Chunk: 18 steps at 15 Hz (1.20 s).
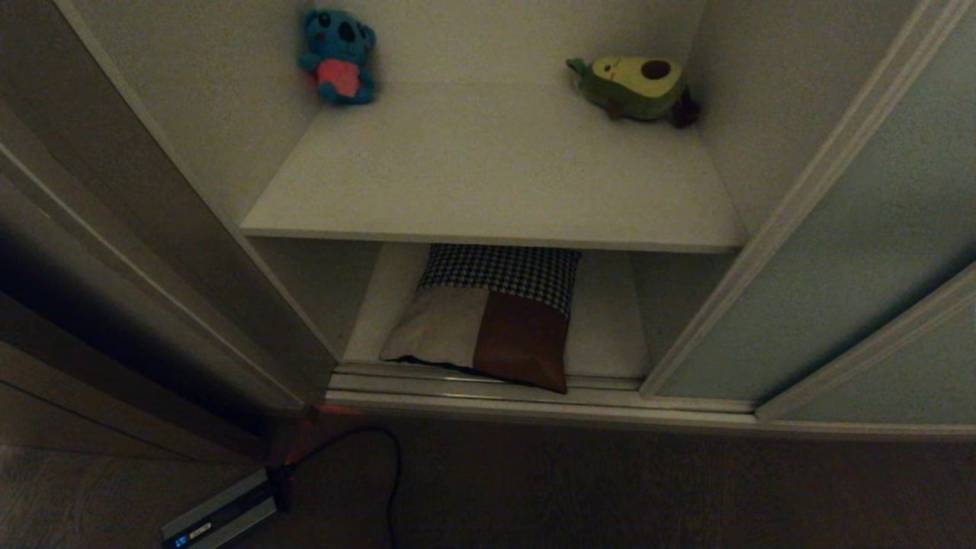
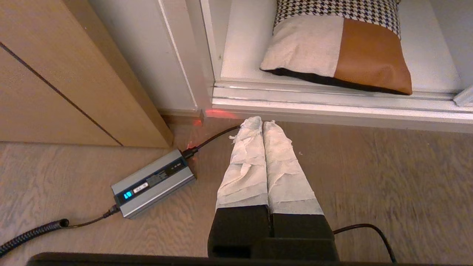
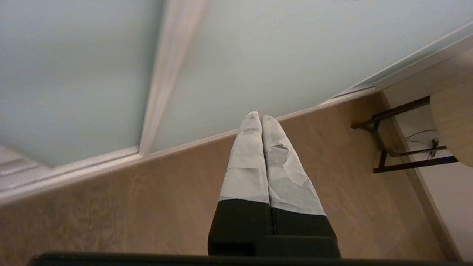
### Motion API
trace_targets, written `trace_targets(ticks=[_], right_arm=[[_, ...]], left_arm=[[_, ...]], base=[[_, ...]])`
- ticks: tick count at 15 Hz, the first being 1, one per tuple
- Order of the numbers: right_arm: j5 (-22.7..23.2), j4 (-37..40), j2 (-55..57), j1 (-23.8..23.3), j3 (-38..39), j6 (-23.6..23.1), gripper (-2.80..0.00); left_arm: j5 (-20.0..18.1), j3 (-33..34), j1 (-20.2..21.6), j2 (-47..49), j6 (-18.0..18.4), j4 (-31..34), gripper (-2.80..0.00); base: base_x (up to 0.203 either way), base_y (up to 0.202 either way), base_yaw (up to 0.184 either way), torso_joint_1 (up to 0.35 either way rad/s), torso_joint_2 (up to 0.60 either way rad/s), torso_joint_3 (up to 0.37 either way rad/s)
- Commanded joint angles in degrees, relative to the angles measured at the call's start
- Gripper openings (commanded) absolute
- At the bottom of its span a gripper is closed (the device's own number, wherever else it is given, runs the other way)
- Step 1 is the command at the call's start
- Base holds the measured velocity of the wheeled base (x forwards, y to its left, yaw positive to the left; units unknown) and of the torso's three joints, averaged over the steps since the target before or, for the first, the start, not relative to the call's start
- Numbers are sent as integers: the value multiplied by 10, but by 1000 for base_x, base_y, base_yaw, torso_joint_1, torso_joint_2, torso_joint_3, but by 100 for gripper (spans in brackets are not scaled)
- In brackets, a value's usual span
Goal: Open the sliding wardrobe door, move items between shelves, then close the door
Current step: Close the door
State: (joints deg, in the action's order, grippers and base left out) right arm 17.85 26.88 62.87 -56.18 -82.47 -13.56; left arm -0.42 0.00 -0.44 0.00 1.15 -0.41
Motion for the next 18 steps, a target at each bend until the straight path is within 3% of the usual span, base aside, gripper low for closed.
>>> trace_targets(ticks=[1,5,8,14,18], right_arm=[[62,-3,42,-47,-3,-1,-280],[199,-7,83,-59,-6,25,-280],[247,-38,126,-57,-20,73,-280],[243,-189,205,-18,-73,126,-280],[193,-208,241,15,-99,132,-280]], left_arm=[[0,0,0,0,0,0,-280],[0,0,0,1,0,0,-280],[0,0,0,0,0,0,-280],[0,0,0,1,0,0,-280],[0,0,0,1,0,0,-280]], base=[[0,0,0,0,0,0],[0,0,0,0,0,0],[0,0,0,0,0,0],[0,0,0,0,0,0],[0,0,0,0,0,0]])
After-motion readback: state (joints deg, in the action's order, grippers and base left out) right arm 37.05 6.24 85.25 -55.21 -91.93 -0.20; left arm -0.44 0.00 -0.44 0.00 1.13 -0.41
